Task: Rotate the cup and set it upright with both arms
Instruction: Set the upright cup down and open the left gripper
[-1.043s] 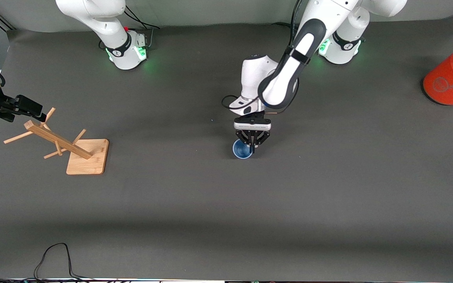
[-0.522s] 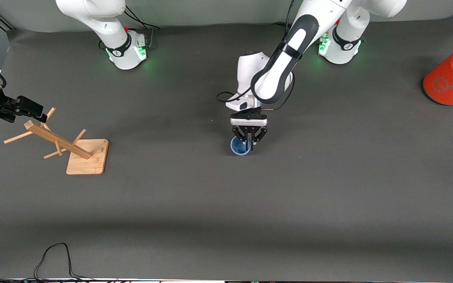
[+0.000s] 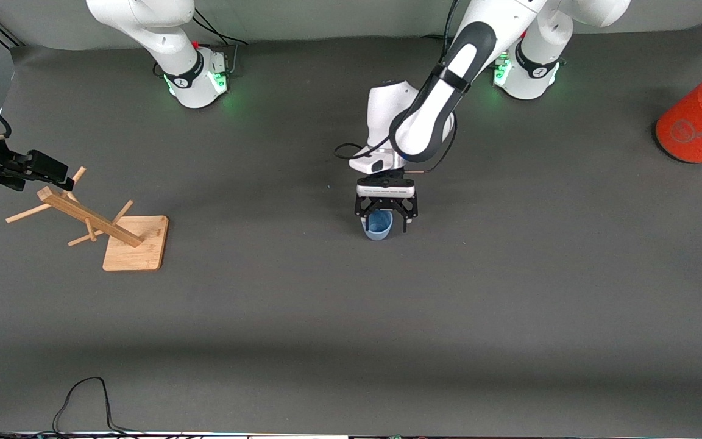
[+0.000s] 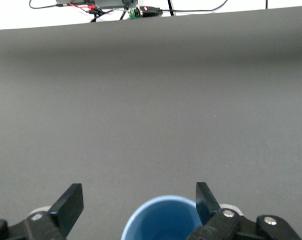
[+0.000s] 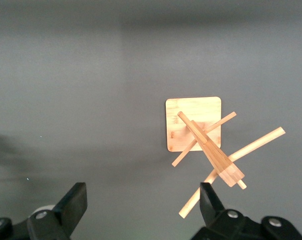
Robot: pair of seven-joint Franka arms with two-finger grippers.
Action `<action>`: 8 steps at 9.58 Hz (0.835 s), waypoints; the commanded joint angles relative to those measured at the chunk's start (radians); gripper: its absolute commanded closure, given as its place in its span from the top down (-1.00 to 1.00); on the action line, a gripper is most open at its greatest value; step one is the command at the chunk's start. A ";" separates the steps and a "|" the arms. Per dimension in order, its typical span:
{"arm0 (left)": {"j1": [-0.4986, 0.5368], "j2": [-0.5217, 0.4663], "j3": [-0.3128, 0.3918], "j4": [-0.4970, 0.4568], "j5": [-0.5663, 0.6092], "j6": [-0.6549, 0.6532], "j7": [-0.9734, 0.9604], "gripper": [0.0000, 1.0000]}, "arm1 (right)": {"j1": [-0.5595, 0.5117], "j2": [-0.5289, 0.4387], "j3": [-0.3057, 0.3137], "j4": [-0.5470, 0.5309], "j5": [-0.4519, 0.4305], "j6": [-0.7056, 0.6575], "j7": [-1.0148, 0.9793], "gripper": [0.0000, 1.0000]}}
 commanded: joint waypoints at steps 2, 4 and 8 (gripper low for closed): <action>0.069 -0.058 -0.003 0.025 -0.304 0.035 0.373 1.00 | 0.004 0.002 0.000 0.007 -0.010 -0.003 0.002 1.00; 0.074 -0.075 -0.001 0.097 -0.597 -0.037 0.650 1.00 | 0.006 0.002 0.000 0.009 -0.010 -0.003 0.002 1.00; 0.089 -0.072 0.002 0.358 -0.994 -0.380 1.090 1.00 | 0.004 0.002 0.000 0.012 -0.010 -0.003 0.002 1.00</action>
